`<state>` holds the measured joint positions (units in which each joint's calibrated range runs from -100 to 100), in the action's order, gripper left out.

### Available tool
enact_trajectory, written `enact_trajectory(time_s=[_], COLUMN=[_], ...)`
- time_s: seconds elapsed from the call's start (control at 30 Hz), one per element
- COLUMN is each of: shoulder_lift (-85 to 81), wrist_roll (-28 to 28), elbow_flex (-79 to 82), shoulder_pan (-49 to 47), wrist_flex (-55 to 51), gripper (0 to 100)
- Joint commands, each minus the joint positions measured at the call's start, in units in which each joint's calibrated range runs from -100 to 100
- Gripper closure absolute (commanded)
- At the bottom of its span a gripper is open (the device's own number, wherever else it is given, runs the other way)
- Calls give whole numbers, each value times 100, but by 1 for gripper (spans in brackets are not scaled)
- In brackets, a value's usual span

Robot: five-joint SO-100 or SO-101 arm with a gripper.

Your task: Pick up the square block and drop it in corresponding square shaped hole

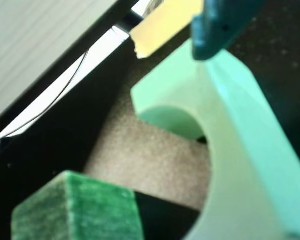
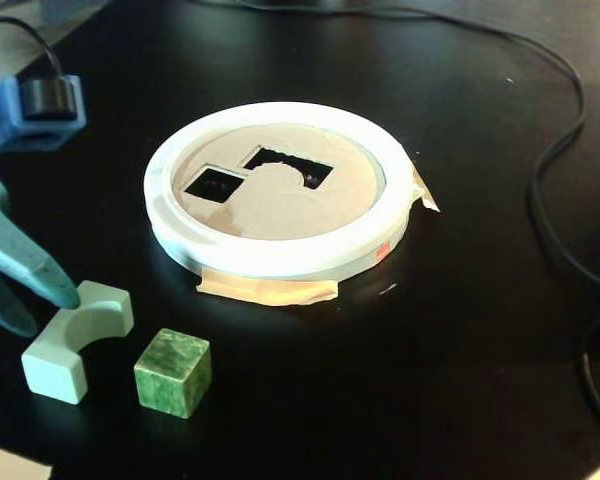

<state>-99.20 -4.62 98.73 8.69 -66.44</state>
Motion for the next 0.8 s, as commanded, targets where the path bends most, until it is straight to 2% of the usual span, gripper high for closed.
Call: enact_trajectory(time_s=[0.0, 0.77], shoulder_lift=[-80, -80], wrist_roll=[278, 288], elbow_flex=[8, -10], shoulder_pan=[117, 117], wrist_flex=[176, 176], gripper=[16, 15])
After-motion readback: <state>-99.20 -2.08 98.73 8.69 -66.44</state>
